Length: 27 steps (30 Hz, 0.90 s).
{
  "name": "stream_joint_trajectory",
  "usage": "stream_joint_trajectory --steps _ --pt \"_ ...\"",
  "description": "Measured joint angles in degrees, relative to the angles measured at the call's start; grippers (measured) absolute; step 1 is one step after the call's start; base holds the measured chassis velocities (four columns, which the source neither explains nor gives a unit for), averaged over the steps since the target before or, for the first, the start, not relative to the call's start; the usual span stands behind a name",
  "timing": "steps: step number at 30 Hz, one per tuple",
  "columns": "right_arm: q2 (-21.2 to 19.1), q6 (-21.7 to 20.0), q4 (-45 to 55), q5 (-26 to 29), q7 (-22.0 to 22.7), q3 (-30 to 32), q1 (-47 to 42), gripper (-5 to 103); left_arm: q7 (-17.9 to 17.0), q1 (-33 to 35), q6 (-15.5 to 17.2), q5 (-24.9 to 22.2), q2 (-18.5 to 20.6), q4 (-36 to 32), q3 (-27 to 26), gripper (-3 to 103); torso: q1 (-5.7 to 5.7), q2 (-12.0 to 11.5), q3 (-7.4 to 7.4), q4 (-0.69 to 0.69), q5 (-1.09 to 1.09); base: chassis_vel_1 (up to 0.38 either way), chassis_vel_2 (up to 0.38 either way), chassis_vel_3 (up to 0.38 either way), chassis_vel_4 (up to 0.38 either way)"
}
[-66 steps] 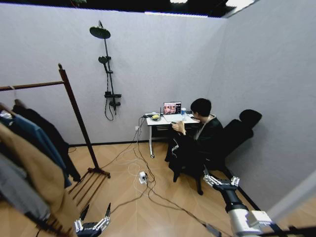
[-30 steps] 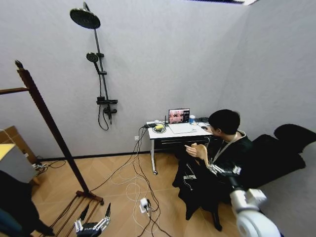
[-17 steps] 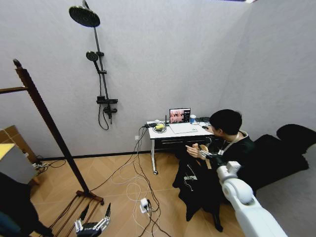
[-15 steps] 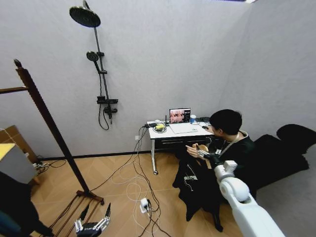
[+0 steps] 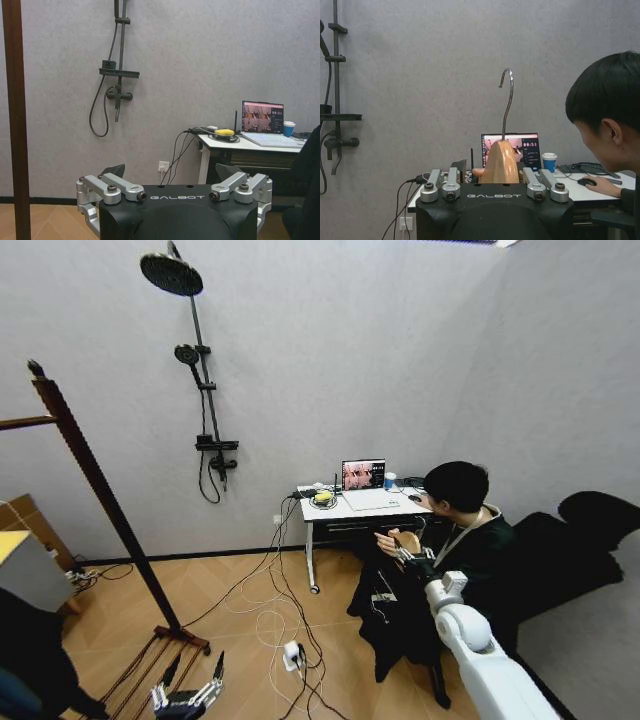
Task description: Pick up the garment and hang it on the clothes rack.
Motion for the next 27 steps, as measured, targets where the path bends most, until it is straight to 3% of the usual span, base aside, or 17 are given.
stream_joint_trajectory --steps 10,27 --pt "0.09 0.38 0.54 -0.15 1.03 -0.62 0.67 10 0.0 0.0 0.0 0.0 0.0 0.0 -0.01 100 0.0 0.0 0.0 0.0 0.0 0.0 0.0 0.0 0.0" --pt "-2.38 0.23 5.66 1.8 -0.4 -2.91 0.67 10 0.0 0.0 0.0 0.0 0.0 0.0 0.0 100 0.0 0.01 0.0 -0.01 0.01 0.0 0.0 0.0 0.0"
